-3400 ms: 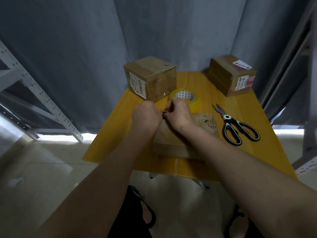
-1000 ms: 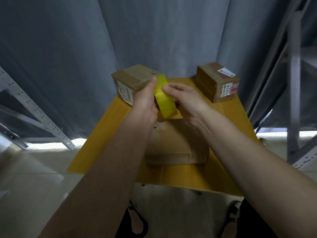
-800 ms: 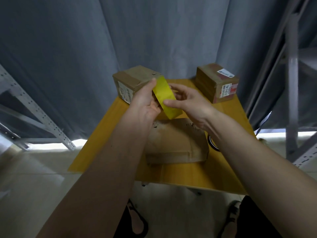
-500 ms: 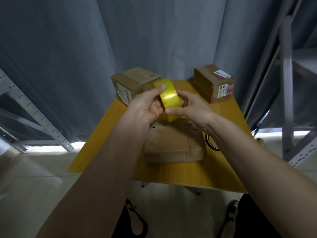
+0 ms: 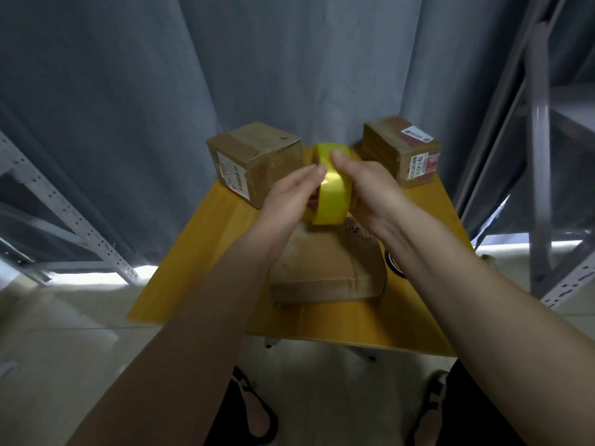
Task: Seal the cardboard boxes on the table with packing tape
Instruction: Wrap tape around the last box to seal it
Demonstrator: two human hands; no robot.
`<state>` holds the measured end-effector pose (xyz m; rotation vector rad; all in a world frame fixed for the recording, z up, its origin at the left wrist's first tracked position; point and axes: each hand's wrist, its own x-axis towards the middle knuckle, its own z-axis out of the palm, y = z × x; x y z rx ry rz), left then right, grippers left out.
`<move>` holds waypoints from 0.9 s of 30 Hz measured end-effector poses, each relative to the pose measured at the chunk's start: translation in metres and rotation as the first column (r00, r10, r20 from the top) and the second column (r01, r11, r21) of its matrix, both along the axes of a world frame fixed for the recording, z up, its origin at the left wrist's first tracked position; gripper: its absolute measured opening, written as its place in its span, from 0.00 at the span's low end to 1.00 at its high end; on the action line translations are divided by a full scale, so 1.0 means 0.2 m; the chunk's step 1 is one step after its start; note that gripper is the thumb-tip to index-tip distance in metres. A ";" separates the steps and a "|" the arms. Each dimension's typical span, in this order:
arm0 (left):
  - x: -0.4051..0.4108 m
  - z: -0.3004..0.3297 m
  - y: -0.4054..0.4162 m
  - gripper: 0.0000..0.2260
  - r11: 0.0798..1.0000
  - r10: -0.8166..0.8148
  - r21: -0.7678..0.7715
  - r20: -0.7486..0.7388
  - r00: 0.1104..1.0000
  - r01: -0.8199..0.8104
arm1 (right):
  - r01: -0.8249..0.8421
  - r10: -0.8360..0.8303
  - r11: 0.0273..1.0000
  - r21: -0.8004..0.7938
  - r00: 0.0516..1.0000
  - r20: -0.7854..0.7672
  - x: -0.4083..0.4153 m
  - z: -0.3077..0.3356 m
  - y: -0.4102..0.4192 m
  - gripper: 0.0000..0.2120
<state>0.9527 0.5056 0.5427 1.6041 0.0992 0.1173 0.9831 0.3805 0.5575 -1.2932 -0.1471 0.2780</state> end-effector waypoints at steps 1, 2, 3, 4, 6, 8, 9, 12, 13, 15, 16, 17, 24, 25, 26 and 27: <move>-0.01 -0.03 -0.01 0.11 0.999 -0.036 0.010 0.028 0.999 0.035 | 0.030 -0.026 0.998 0.061 0.997 -0.068 0.01 0.01 0.00 0.17; -0.01 -0.05 -0.02 0.11 0.998 -0.062 0.031 0.066 0.996 0.060 | 0.045 -0.030 0.992 0.120 0.992 -0.122 0.01 0.03 0.01 0.17; -0.01 -0.07 -0.02 0.11 0.994 -0.089 0.076 0.106 0.990 0.081 | 0.046 -0.016 0.983 0.180 0.986 -0.163 0.01 0.03 0.02 0.17; -0.01 -0.09 -0.01 0.14 0.984 -0.112 0.151 0.139 0.984 0.091 | 0.040 0.009 0.970 0.238 0.979 -0.202 0.01 0.04 0.02 0.17; 0.00 -0.12 0.01 0.23 0.952 -0.138 0.295 0.182 0.973 0.080 | 0.018 0.054 0.953 0.303 0.972 -0.227 0.01 0.05 0.02 0.16; 0.01 -0.14 0.03 0.24 0.968 -0.115 0.242 0.202 0.973 0.064 | -0.018 0.076 0.955 0.296 0.980 -0.186 0.00 0.06 0.01 0.13; 0.01 -0.14 0.04 0.22 0.980 -0.102 0.188 0.214 0.971 0.062 | -0.047 0.092 0.959 0.280 0.984 -0.149 0.00 0.05 0.01 0.12; 0.02 -0.13 0.02 0.19 0.996 -0.071 0.075 0.212 0.975 0.057 | -0.141 0.147 0.970 0.196 0.989 -0.012 -0.01 0.04 0.00 0.15; 0.03 -0.12 0.02 0.18 0.998 -0.063 0.035 0.199 0.978 0.057 | -0.170 0.166 0.973 0.156 0.985 0.038 -0.01 0.03 0.00 0.16; 0.03 -0.09 0.01 0.17 0.999 -0.038 -0.024 0.176 0.984 0.043 | -0.197 0.190 0.978 0.065 0.977 0.095 -0.01 0.02 -0.02 0.15; 0.04 -0.08 0.00 0.16 0.999 -0.027 -0.041 0.163 0.986 0.034 | -0.196 0.192 0.980 0.029 0.975 0.108 -0.01 0.01 -0.02 0.12; 0.03 -0.08 -0.01 0.15 0.998 -0.024 -0.053 0.152 0.988 0.032 | -0.183 0.181 0.983 0.006 0.977 0.111 -0.01 0.01 -0.02 0.10; 0.06 -0.10 0.05 0.54 0.959 0.045 0.271 0.129 0.991 -0.078 | -0.049 0.045 0.993 0.105 0.998 0.034 0.02 0.03 -0.01 0.11; 0.07 -0.10 0.06 0.60 0.979 -0.002 0.204 0.115 0.993 -0.022 | -0.071 0.067 0.993 0.090 0.997 0.045 0.02 0.03 -0.01 0.09; 0.08 -0.10 0.07 0.63 0.993 -0.060 0.111 0.104 0.993 0.049 | -0.093 0.090 0.993 0.068 0.995 0.052 0.01 0.02 -0.01 0.08; 0.09 -0.10 0.08 0.63 0.993 -0.114 0.026 0.097 0.989 0.112 | -0.104 0.102 0.993 0.046 0.993 0.053 0.01 0.02 -0.01 0.07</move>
